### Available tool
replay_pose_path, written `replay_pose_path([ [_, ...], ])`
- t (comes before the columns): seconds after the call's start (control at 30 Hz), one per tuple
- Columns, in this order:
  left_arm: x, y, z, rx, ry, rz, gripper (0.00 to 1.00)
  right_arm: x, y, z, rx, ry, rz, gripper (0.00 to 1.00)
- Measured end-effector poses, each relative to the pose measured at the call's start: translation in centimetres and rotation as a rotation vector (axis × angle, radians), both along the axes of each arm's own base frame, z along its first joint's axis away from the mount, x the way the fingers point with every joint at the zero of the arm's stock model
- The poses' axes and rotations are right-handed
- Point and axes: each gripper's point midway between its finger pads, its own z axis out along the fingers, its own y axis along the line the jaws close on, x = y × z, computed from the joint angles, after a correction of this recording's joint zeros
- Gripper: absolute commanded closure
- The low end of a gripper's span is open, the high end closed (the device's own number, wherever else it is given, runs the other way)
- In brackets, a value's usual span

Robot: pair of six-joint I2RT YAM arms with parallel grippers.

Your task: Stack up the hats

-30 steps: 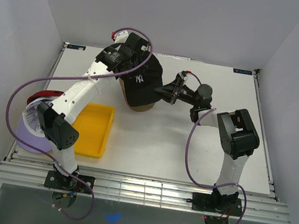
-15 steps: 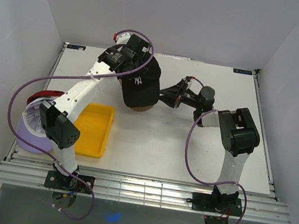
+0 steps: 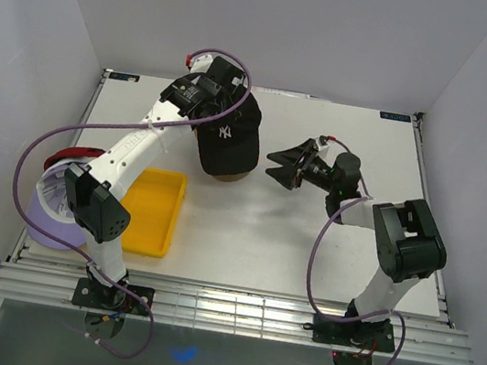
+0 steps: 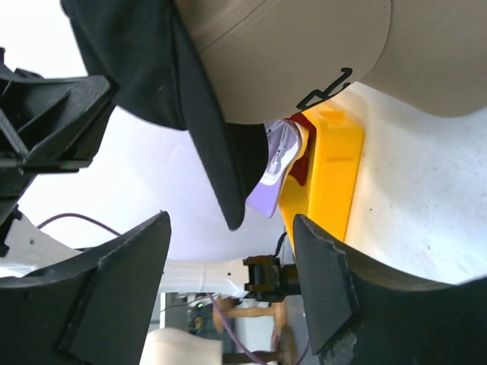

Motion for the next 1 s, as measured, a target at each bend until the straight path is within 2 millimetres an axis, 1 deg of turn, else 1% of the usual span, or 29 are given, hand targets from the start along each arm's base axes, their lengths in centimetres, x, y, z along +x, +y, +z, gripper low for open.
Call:
replay_pose_path([
  [0.07, 0.0, 0.0, 0.0, -0.001, 0.0, -0.002, 0.81, -0.5, -0.7, 0.3, -0.012, -0.029, -0.046, 0.24],
  [0.2, -0.1, -0.2, 0.0, -0.004, 0.003, -0.008, 0.81, -1.3, -1.8, 0.6, -0.035, -0.069, -0.126, 0.22],
  [0.3, -0.1, -0.3, 0.0, -0.01, 0.004, -0.014, 0.83, -1.7, -1.8, 0.6, -0.054, -0.088, -0.166, 0.22],
  [0.37, -0.1, -0.4, 0.0, -0.013, 0.003, -0.017, 0.85, -2.0, -1.2, 0.8, -0.066, -0.106, -0.18, 0.22],
  [0.47, -0.1, -0.5, 0.0, -0.016, 0.004, -0.02, 0.86, -2.8, 0.2, 1.1, -0.07, -0.126, -0.18, 0.23],
  [0.67, -0.2, -0.6, 0.0, -0.022, 0.007, -0.026, 0.87, -4.1, 2.2, 0.3, -0.081, -0.117, -0.179, 0.23],
  [0.77, -0.2, -0.8, 0.0, -0.026, 0.011, -0.031, 0.87, -4.2, 3.0, -0.2, -0.082, -0.116, -0.182, 0.23],
  [0.9, -0.1, -0.9, -0.3, -0.027, 0.018, -0.033, 0.87, -4.1, 3.9, -1.4, -0.092, -0.091, -0.184, 0.23],
  [1.0, -0.1, -1.0, -0.5, -0.026, 0.023, -0.035, 0.87, -3.6, 4.4, -1.5, -0.093, -0.089, -0.192, 0.24],
])
